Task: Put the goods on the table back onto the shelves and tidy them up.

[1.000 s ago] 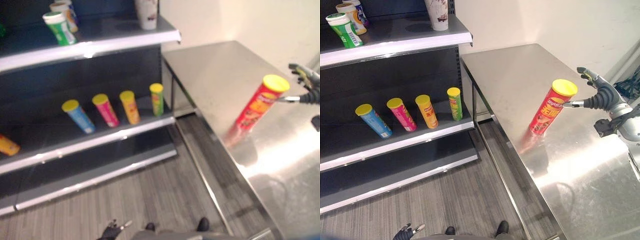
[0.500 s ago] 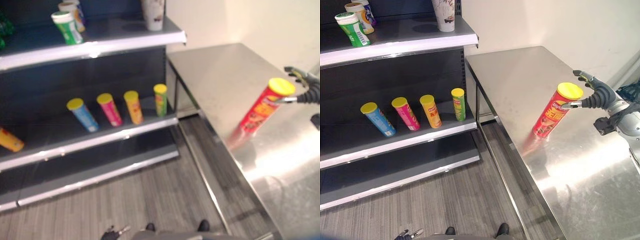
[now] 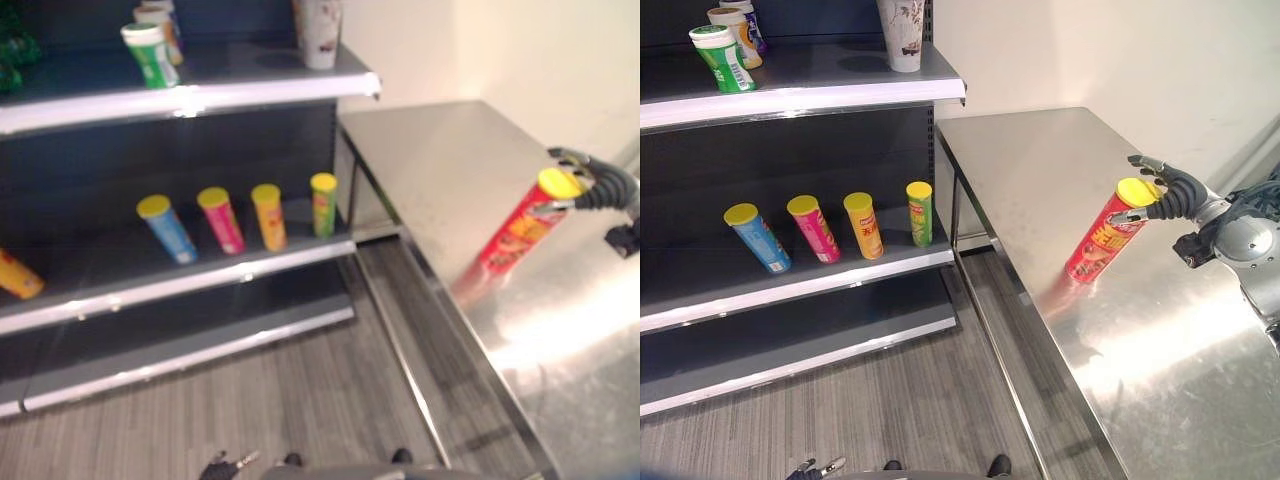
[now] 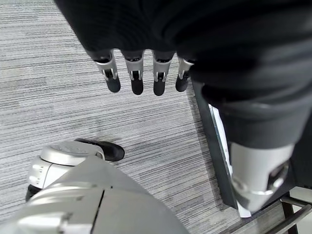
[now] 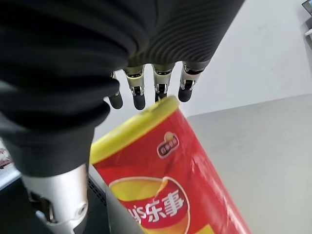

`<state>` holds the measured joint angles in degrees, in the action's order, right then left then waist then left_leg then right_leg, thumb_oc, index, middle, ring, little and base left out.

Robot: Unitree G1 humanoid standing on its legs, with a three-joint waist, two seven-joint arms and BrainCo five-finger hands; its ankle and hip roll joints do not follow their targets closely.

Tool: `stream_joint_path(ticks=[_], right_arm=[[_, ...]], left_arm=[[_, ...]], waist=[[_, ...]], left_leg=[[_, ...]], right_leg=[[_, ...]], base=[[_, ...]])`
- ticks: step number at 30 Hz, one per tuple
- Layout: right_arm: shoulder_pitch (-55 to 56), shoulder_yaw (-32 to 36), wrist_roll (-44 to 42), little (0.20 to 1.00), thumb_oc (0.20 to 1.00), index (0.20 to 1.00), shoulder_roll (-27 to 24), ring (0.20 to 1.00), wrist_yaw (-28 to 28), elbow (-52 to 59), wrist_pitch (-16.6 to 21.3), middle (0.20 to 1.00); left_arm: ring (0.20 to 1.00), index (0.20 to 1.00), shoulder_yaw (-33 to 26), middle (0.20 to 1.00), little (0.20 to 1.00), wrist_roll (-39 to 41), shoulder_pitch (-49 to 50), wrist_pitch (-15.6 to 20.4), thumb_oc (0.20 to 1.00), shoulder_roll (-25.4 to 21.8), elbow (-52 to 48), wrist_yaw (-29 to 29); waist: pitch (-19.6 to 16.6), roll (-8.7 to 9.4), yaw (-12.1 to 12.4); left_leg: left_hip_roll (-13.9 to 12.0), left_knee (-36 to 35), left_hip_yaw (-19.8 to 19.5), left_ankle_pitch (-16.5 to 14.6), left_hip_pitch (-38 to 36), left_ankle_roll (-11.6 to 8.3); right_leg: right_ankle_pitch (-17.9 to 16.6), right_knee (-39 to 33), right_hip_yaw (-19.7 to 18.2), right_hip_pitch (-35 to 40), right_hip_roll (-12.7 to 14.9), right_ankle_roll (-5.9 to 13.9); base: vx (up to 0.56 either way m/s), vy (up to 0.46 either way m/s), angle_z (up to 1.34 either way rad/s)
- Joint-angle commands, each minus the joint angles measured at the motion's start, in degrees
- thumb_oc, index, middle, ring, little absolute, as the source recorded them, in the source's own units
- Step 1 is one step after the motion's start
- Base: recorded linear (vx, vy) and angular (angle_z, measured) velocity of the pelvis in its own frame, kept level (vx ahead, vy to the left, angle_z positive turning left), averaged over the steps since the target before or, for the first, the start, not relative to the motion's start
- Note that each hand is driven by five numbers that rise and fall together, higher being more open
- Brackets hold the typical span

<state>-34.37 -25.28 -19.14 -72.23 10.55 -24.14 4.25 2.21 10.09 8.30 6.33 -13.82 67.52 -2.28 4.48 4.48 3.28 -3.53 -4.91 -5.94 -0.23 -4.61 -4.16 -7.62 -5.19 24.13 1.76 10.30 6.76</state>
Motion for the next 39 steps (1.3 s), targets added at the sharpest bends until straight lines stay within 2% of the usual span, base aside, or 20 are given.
stream_joint_path(ticks=[1, 8, 9, 10, 11, 19, 24, 25, 31, 39], right_arm=[[-9.0, -5.9, -0.1, 1.000, 1.000, 1.000, -1.2, 1.000, 0.8, -2.5, -0.8, 1.000], [-10.1, -7.5, 0.1, 1.000, 1.000, 1.000, -0.6, 1.000, 1.2, -3.9, -1.3, 1.000], [-10.3, -7.7, 0.6, 0.840, 0.840, 0.840, -0.2, 0.840, 1.3, -4.5, -1.5, 0.840], [-10.4, -7.7, 0.8, 0.551, 0.551, 0.551, 0.1, 0.551, 1.1, -4.8, -1.6, 0.551], [-10.1, -7.3, 0.4, 0.200, 0.200, 0.200, 0.2, 0.200, 1.0, -4.3, -1.5, 0.200], [-8.0, -5.3, -0.1, 0.200, 0.200, 0.200, 2.0, 0.200, 0.7, -3.9, -1.4, 0.200], [-3.6, -0.6, -1.4, 0.200, 0.200, 0.200, 2.7, 0.200, -0.8, 0.1, -0.2, 0.200], [0.4, 3.9, -2.0, 0.200, 0.200, 0.200, 2.9, 0.200, -1.8, 4.7, 0.8, 0.200], [9.7, 19.3, 3.4, 0.200, 0.200, 0.200, 4.2, 0.200, -7.5, 16.6, 6.3, 0.200], [14.3, 28.8, 8.1, 0.200, 0.200, 0.200, 5.9, 0.200, -11.0, 30.6, 10.7, 0.200]], left_arm=[[1.000, 1.000, 1.5, 1.000, 1.000, 0.3, -3.5, 0.9, 1.000, -4.0, 2.0, -0.3], [1.000, 1.000, 1.7, 1.000, 1.000, 0.4, -3.4, 0.8, 1.000, -3.7, 2.0, 0.0], [1.000, 1.000, 1.7, 1.000, 1.000, 0.4, -3.5, 0.8, 1.000, -3.7, 2.2, 0.0], [1.000, 1.000, 1.6, 1.000, 1.000, 0.5, -3.5, 0.7, 1.000, -3.7, 2.2, -0.1], [1.000, 1.000, 1.6, 1.000, 1.000, 0.6, -3.5, 0.8, 1.000, -3.6, 2.2, -0.2], [1.000, 1.000, 1.3, 1.000, 1.000, 0.7, -3.4, 0.8, 1.000, -3.5, 2.1, 0.0], [1.000, 1.000, 0.7, 1.000, 1.000, 1.1, -3.1, 0.8, 1.000, -3.4, 1.6, -0.4], [1.000, 1.000, 0.3, 1.000, 1.000, 1.1, -3.0, 0.7, 1.000, -3.2, 1.3, -0.6], [1.000, 1.000, -2.3, 1.000, 1.000, -0.5, -3.1, 1.3, 1.000, -3.3, 1.7, -1.8], [1.000, 1.000, -3.9, 1.000, 1.000, -1.1, -2.9, 1.7, 1.000, -3.3, 1.7, -2.2]], waist=[[0.5, 4.11, 1.8], [0.6, 3.98, 1.8], [0.6, 3.92, 1.8], [0.6, 3.89, 1.8], [0.6, 3.81, 1.7], [0.8, 3.47, 1.8], [1.0, 3.08, 1.5], [1.0, 2.80, 1.3], [1.0, 1.91, 1.1], [0.9, 0.90, 1.5]], left_leg=[[-2.7, -0.1, 5.5, -0.8, 2.2, -4.52], [-2.9, -0.1, 5.4, -0.7, 2.1, -4.61], [-2.9, -0.1, 5.4, -0.7, 2.2, -4.62], [-2.9, -0.1, 5.4, -0.7, 2.2, -4.62], [-2.9, -0.1, 5.5, -0.6, 2.2, -4.62], [-3.0, -0.1, 5.6, -0.7, 2.1, -4.61], [-3.1, -0.1, 5.8, -0.8, 1.8, -4.52], [-3.2, -0.1, 5.9, -0.8, 1.7, -4.53], [-3.8, -0.1, 6.1, -0.9, 1.1, -4.66], [-5.9, -0.1, 5.4, 0.4, 1.4, -5.96]], right_leg=[[6.2, 0.2, 1.3, 5.7, 1.8, 3.29], [6.4, 0.2, 1.4, 5.9, 1.6, 3.26], [6.4, 0.2, 1.4, 5.8, 1.6, 3.27], [6.4, 0.2, 1.3, 5.8, 1.6, 3.26], [6.4, 0.2, 1.3, 5.8, 1.6, 3.24], [6.5, 0.2, 1.2, 5.8, 1.5, 3.17], [6.6, 0.2, 1.1, 6.0, 1.5, 3.15], [6.7, 0.2, 1.1, 6.0, 1.5, 3.12], [7.3, 0.2, 0.6, 6.4, 1.0, 2.84], [9.0, 0.2, 0.2, 6.3, -1.1, 1.64]], base=[[0.00, 0.000, 0.00], [0.00, 0.000, 0.00], [0.00, 0.000, 0.00], [0.00, 0.000, 0.00], [0.00, 0.000, 0.00], [0.00, 0.000, 0.00], [0.00, 0.000, 0.00], [0.00, 0.000, 0.00], [0.00, -0.042, -0.01], [-0.02, -0.104, 0.02]])
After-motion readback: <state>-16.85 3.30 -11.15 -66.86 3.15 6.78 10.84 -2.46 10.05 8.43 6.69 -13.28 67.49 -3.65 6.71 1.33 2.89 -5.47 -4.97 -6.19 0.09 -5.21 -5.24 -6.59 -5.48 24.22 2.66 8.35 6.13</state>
